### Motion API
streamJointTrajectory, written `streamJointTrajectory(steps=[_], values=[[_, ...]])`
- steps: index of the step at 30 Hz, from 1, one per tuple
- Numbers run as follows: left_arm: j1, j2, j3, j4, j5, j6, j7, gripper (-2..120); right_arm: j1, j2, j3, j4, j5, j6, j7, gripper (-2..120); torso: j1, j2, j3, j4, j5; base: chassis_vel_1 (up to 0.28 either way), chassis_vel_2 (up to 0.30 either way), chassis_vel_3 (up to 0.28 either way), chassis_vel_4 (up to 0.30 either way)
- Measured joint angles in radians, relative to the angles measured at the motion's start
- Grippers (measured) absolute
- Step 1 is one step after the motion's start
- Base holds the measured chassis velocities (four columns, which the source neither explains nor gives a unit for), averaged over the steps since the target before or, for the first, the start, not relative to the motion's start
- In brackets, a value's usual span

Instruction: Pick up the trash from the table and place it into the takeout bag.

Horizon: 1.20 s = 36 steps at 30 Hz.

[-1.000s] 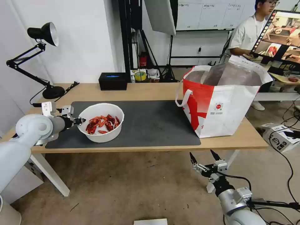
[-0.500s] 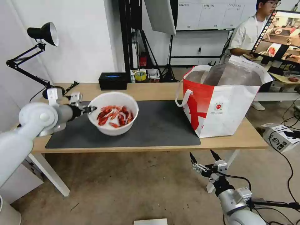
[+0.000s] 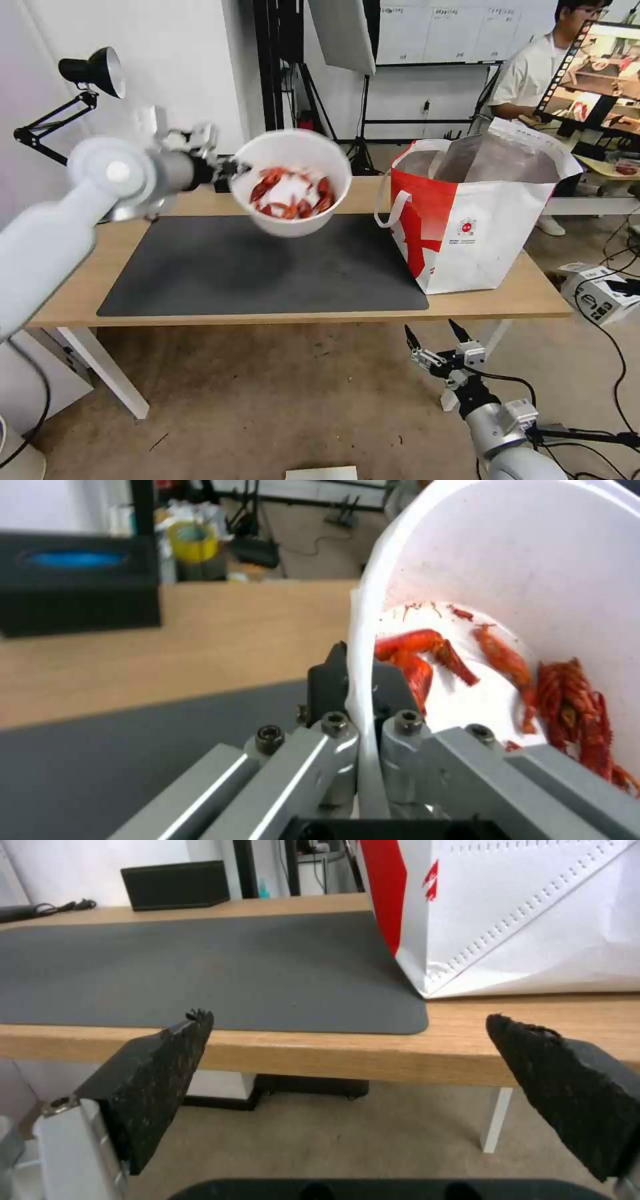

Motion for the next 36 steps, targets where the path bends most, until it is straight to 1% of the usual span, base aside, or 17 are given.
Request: streamJointTrajectory(steps=[2, 3, 4, 9, 12, 13, 14, 15, 18, 19, 22, 23, 26, 30, 33, 35, 36], values=[[-0.068, -0.051, 0.043, 0.047, -0.006, -0.002, -0.017, 0, 0.000, 0.000, 0.000, 0.000, 0.000, 0.000, 0.000, 100, 0.000, 0.000, 0.000, 0.0002, 0.0000, 0.000, 0.000, 0.000, 0.000], [-0.068, -0.051, 0.043, 0.047, -0.006, -0.002, -0.017, 0, 0.000, 0.000, 0.000, 0.000, 0.000, 0.000, 0.000, 100, 0.000, 0.000, 0.000, 0.0002, 0.0000, 0.000, 0.000, 0.000, 0.000], [-0.125, -0.093, 0.088, 0.092, -0.010, -0.003, -0.018, 0, 0.000, 0.000, 0.000, 0.000, 0.000, 0.000, 0.000, 100, 0.000, 0.000, 0.000, 0.0000, -0.0002, 0.000, 0.000, 0.000, 0.000], [-0.201, -0.168, 0.151, 0.169, -0.020, -0.005, -0.018, 0, 0.000, 0.000, 0.000, 0.000, 0.000, 0.000, 0.000, 100, 0.000, 0.000, 0.000, 0.0002, -0.0001, 0.000, 0.000, 0.000, 0.000], [-0.254, -0.272, 0.191, 0.243, -0.027, -0.010, -0.017, 0, 0.000, 0.000, 0.000, 0.000, 0.000, 0.000, 0.000, 100, 0.000, 0.000, 0.000, 0.0002, 0.0000, 0.000, 0.000, 0.000, 0.000], [-0.254, -0.272, 0.191, 0.243, -0.027, -0.010, -0.017, 0, 0.000, 0.000, 0.000, 0.000, 0.000, 0.000, 0.000, 100, 0.000, 0.000, 0.000, 0.0002, 0.0000, 0.000, 0.000, 0.000, 0.000], [-0.272, -0.330, 0.201, 0.282, -0.028, -0.014, -0.018, 0, 0.000, 0.000, 0.000, 0.000, 0.000, 0.000, 0.000, 100, 0.000, 0.000, 0.000, 0.0001, 0.0000, 0.000, 0.000, 0.000, 0.000], [-0.272, -0.330, 0.201, 0.282, -0.028, -0.014, -0.018, 0, 0.000, 0.000, 0.000, 0.000, 0.000, 0.000, 0.000, 100, 0.000, 0.000, 0.000, 0.0001, 0.0000, 0.000, 0.000, 0.000, 0.000], [-0.311, -0.465, 0.212, 0.385, -0.028, -0.022, -0.019, 0, 0.000, 0.000, 0.000, 0.000, 0.000, 0.000, 0.000, 100, 0.000, 0.000, 0.000, -0.0004, 0.0004, 0.000, 0.000, 0.000, 0.000], [-0.311, -0.465, 0.212, 0.385, -0.028, -0.022, -0.019, 0, 0.000, 0.000, 0.000, 0.000, 0.000, 0.000, 0.000, 100, 0.000, 0.000, 0.000, -0.0004, 0.0004, 0.000, 0.000, 0.000, 0.000], [-0.334, -0.561, 0.214, 0.481, -0.019, -0.029, -0.039, 0, 0.000, 0.000, 0.000, 0.000, 0.000, 0.000, 0.000, 100, 0.000, 0.000, 0.000, 0.0001, 0.0000, 0.000, 0.000, 0.000, 0.000], [-0.334, -0.561, 0.214, 0.481, -0.019, -0.029, -0.039, 0, 0.000, 0.000, 0.000, 0.000, 0.000, 0.000, 0.000, 100, 0.000, 0.000, 0.000, 0.0001, 0.0000, 0.000, 0.000, 0.000, 0.000], [-0.342, -0.642, 0.218, 0.563, 0.000, -0.054, -0.084, 0, 0.000, 0.000, 0.000, 0.000, 0.000, 0.000, 0.000, 100, 0.000, 0.000, 0.000, -0.0002, 0.0002, 0.000, 0.000, 0.000, 0.000], [-0.338, -0.689, 0.222, 0.600, 0.028, -0.087, -0.113, 0, 0.000, 0.000, 0.000, 0.000, 0.000, 0.000, 0.000, 100, 0.000, 0.000, 0.000, 0.0004, -0.0001, 0.000, 0.000, 0.000, 0.000], [-0.328, -0.733, 0.222, 0.623, 0.056, -0.131, -0.136, 0, 0.000, 0.000, 0.000, 0.000, 0.000, 0.000, 0.000, 100, 0.000, 0.000, 0.000, 0.0003, -0.0002, 0.000, 0.000, 0.000, 0.000], [-0.314, -0.779, 0.224, 0.640, 0.094, -0.199, -0.152, 0, 0.000, 0.000, 0.000, 0.000, 0.000, 0.000, 0.000, 100, 0.000, 0.000, 0.000, -0.0002, 0.0001, 0.000, 0.000, 0.000, 0.000], [-0.314, -0.779, 0.224, 0.640, 0.094, -0.199, -0.152, 0, 0.000, 0.000, 0.000, 0.000, 0.000, 0.000, 0.000, 100, 0.000, 0.000, 0.000, -0.0002, 0.0001, 0.000, 0.000, 0.000, 0.000]])
